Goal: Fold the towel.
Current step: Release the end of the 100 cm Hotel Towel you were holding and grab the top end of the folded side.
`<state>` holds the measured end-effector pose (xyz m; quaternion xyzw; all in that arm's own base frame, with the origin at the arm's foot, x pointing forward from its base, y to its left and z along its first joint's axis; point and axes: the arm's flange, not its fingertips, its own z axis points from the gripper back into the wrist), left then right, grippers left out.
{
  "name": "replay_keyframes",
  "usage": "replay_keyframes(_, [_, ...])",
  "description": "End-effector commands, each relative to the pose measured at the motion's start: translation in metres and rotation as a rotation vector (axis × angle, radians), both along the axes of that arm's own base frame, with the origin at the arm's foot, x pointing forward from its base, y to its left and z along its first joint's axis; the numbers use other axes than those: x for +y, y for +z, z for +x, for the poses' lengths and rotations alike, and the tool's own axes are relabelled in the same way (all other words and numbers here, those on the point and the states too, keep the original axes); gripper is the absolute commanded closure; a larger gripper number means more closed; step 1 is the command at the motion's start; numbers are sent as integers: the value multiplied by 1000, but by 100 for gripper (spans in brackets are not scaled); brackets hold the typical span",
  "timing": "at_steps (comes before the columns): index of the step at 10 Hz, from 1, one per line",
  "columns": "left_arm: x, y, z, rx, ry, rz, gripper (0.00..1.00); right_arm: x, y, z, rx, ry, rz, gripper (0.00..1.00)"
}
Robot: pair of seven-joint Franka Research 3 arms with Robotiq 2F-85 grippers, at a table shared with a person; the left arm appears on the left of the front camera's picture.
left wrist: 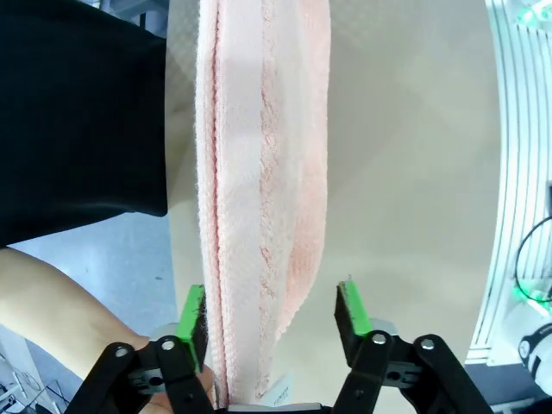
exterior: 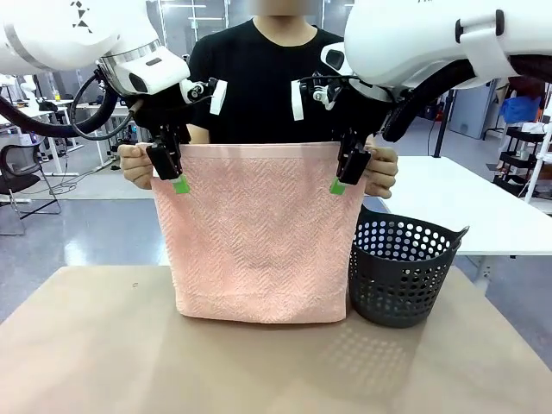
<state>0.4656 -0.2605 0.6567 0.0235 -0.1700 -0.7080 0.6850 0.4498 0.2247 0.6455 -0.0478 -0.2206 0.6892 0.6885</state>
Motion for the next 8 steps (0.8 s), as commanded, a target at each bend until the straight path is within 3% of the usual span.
replay_keyframes(1, [3, 2, 0, 17, -5, -5, 100, -2, 4, 0, 2, -4, 5, 100])
replay_keyframes(3, [5, 2, -1, 13, -4, -4, 100, -4, 4, -1, -1, -10, 9, 100])
replay_keyframes(4, [6, 2, -3, 12, -5, -2, 98, -4, 4, -2, -2, -10, 9, 89])
replay_keyframes(5, [6, 3, -4, 11, -4, 1, 100, -4, 4, -3, -3, -9, 8, 99])
replay_keyframes(8, [8, 4, -5, 8, 0, 4, 100, -4, 5, -3, -6, -12, 3, 100])
